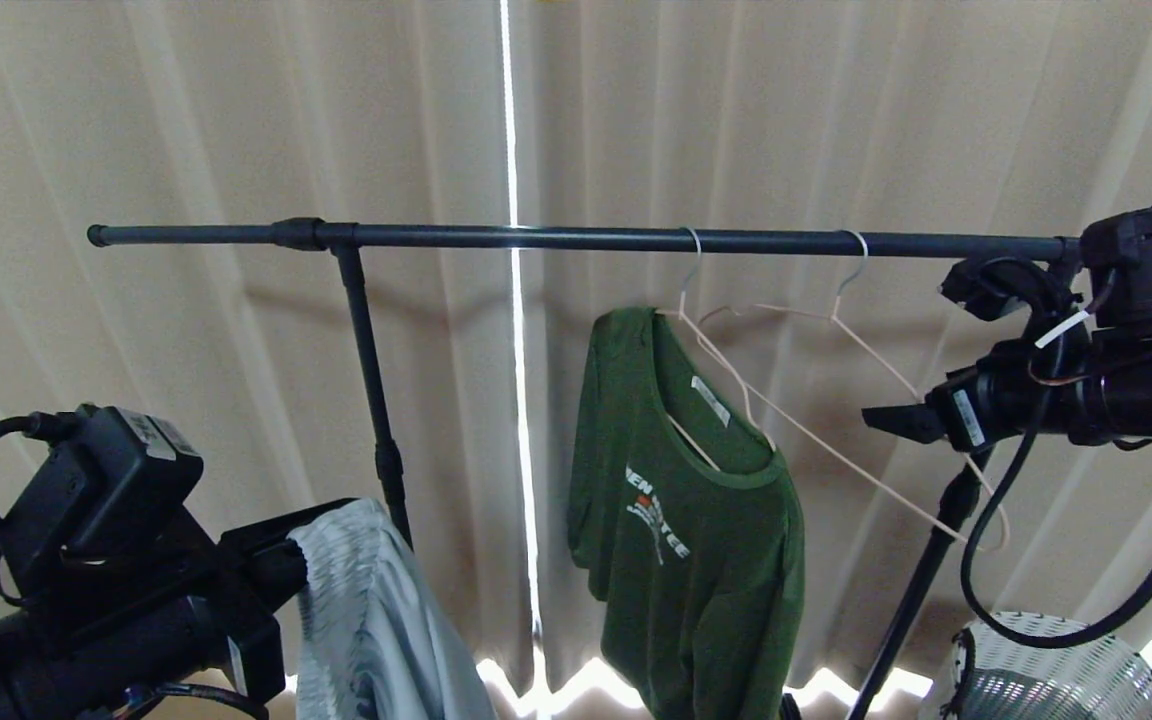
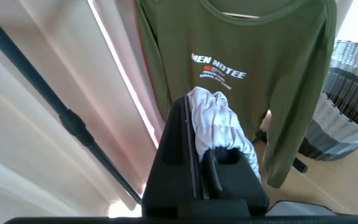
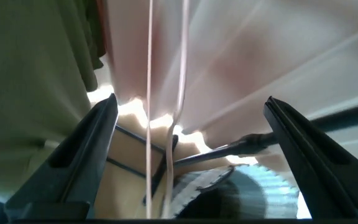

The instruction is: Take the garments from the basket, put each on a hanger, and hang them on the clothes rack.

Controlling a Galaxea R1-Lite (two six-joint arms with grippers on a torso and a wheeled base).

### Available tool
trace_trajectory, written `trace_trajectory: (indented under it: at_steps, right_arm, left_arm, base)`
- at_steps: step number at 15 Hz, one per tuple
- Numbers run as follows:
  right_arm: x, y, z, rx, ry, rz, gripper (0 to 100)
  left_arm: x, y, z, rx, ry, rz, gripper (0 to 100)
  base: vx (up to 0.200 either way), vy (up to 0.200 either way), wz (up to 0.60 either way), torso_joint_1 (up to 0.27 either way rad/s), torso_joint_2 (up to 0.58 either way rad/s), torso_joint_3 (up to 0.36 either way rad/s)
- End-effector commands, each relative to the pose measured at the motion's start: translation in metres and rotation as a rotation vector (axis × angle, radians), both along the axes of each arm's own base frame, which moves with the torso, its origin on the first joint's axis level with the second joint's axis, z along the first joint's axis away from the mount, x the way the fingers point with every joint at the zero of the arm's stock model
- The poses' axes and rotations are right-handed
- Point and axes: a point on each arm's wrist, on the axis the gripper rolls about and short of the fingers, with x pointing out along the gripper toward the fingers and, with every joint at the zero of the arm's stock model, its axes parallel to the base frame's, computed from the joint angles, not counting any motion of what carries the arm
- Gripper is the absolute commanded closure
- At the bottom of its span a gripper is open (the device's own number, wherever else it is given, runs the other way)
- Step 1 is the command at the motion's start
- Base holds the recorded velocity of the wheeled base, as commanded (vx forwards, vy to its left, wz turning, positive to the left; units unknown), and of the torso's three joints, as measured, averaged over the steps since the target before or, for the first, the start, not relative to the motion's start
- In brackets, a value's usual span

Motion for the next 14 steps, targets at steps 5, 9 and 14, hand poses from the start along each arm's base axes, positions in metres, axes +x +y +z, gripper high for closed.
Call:
trace_trajectory:
  at_steps: [5, 9, 14]
  right_arm:
    - [0.013, 0.003, -0.017, 0.008, 0.059, -0.006, 0]
    - [0.011, 0.014, -0.021, 0.043, 0.069, 0.000, 0]
    - [0.013, 0.014, -0.026, 0.059, 0.086, -0.015, 0]
  left_arm:
    - [0.000, 0.000, 0.001, 0.000, -0.004, 0.002, 100]
    - [0.000, 0.001, 0.001, -0.002, -0.007, 0.004, 100]
    - [-0.002, 0.002, 0.004, -0.009, -0.020, 0.005, 100]
  base:
    - [0.000, 0.000, 0.00, 0.000, 0.00, 0.000]
    - [0.000, 0.000, 0.00, 0.000, 0.00, 0.000]
    - [0.000, 0.000, 0.00, 0.000, 0.00, 0.000]
